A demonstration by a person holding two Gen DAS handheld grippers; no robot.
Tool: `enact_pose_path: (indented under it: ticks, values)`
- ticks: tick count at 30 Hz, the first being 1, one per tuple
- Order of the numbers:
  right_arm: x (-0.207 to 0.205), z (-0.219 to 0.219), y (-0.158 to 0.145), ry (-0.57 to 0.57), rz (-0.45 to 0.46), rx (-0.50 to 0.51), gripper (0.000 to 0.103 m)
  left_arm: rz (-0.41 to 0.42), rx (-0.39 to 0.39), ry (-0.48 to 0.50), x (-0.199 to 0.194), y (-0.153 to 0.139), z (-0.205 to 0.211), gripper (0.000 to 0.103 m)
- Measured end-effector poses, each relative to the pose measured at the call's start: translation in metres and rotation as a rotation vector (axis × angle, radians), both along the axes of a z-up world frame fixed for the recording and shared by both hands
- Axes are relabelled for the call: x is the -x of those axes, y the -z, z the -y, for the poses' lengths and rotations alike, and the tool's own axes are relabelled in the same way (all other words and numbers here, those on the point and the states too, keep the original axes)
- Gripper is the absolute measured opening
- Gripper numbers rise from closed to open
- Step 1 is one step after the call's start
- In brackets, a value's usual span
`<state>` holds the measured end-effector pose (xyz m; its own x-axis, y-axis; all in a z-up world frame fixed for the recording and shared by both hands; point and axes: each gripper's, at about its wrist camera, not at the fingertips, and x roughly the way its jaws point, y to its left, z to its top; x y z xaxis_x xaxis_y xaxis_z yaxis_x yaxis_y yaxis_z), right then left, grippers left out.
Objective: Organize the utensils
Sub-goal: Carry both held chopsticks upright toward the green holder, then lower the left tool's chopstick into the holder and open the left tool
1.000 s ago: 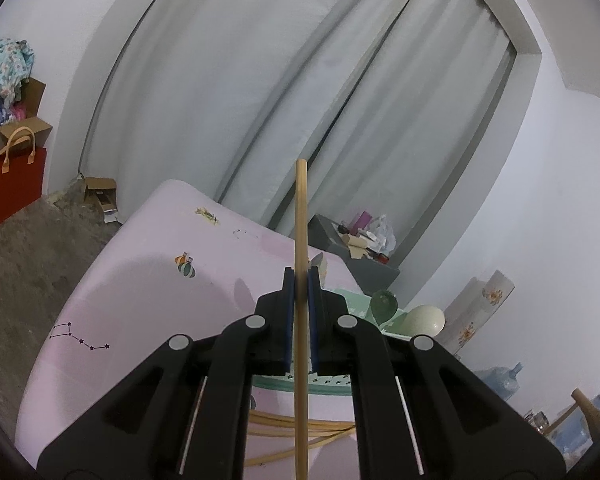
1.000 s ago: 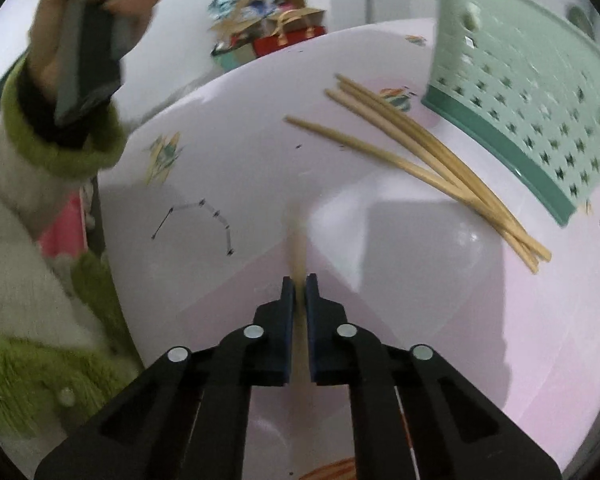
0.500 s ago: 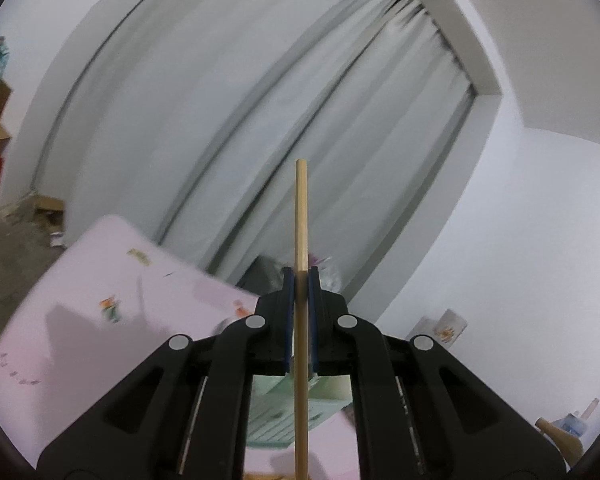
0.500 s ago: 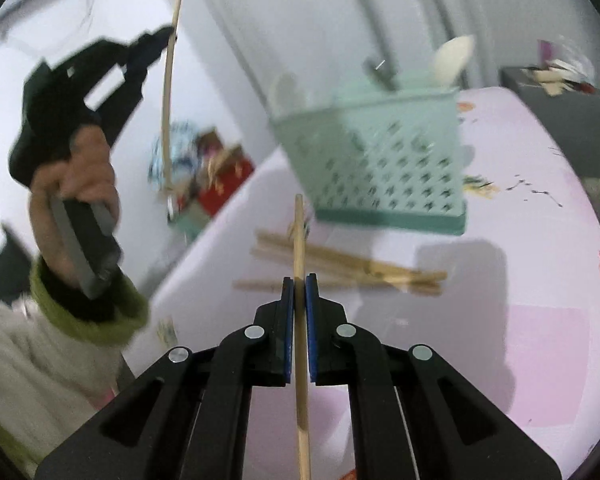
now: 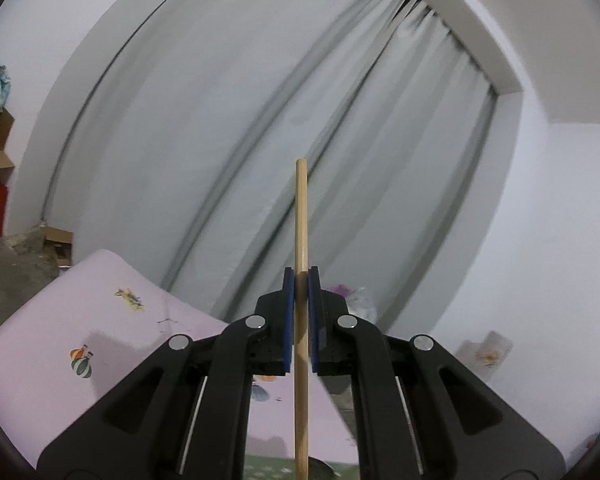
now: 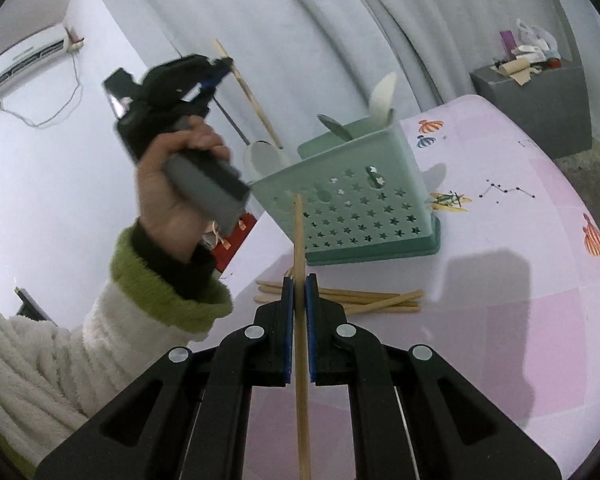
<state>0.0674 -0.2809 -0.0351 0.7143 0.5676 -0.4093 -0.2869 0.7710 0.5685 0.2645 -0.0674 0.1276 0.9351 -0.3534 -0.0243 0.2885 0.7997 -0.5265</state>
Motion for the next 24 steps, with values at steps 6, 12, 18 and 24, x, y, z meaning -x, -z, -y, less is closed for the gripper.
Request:
enact_pose_path:
  ticks: [6,12,18,24]
  values:
    - [0.002,0.011,0.008,0.022,-0.016,-0.027,0.006,-0.08,-0.069,-0.055,-0.019,0.02,0.014,0.005]
    - [0.005,0.015,0.009,0.024,-0.014,-0.031,0.006,-0.106,-0.12,-0.079,-0.018,0.035,0.019,0.005]
    - [0.009,0.016,0.005,0.03,-0.001,-0.031,0.006,-0.123,-0.132,-0.052,-0.006,0.046,0.016,0.005]
    - [0.012,0.016,0.0,0.039,0.018,-0.026,0.006,-0.147,-0.132,0.008,0.014,0.049,0.011,0.024]
